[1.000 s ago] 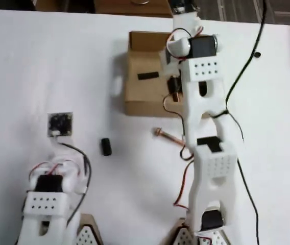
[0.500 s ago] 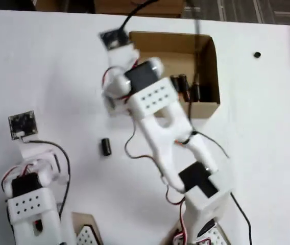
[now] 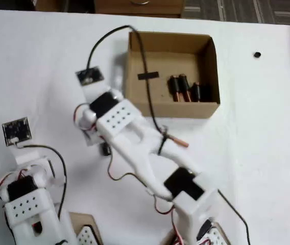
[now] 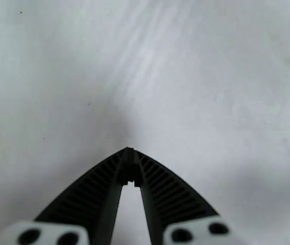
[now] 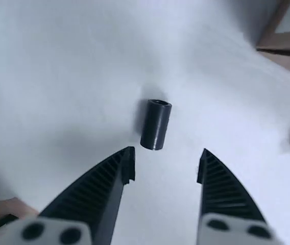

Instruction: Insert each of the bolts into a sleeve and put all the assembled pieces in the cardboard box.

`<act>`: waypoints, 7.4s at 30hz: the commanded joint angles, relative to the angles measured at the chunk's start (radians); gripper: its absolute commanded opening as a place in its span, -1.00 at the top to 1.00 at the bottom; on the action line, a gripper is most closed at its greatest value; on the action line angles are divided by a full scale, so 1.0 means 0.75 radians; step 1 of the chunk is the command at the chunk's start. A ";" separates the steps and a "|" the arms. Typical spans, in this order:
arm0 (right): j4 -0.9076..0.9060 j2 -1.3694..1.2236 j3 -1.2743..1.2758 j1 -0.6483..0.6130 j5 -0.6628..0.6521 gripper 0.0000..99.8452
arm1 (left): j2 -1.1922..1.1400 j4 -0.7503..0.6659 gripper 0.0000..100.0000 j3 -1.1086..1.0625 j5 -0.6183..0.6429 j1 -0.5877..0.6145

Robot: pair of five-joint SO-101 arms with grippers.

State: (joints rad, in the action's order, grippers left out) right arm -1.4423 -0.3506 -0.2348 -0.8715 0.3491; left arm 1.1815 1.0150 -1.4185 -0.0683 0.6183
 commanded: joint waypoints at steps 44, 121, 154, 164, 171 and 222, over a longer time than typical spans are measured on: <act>-0.075 0.167 -0.002 0.226 -0.002 0.96 | 0.014 -0.010 0.96 0.021 0.004 -0.053; -0.236 2.071 0.008 0.901 -0.293 0.96 | -1.099 0.714 0.96 2.065 1.553 -1.733; -0.095 2.082 0.301 1.071 -0.295 0.96 | -2.044 0.184 0.87 2.073 1.939 -1.610; -0.105 2.080 0.301 1.071 -0.299 0.96 | -2.085 0.176 0.87 2.069 1.939 -1.610; -0.105 2.082 0.301 1.071 -0.299 0.96 | -2.140 0.147 0.87 2.071 1.937 -1.606; -0.095 2.082 0.387 1.071 -0.295 0.96 | -2.285 0.113 0.96 2.106 1.935 -1.553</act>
State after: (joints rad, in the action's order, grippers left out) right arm -1.5374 1.2144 0.0552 -0.0783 0.1297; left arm -0.5508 1.0625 0.1066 1.3740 -0.5662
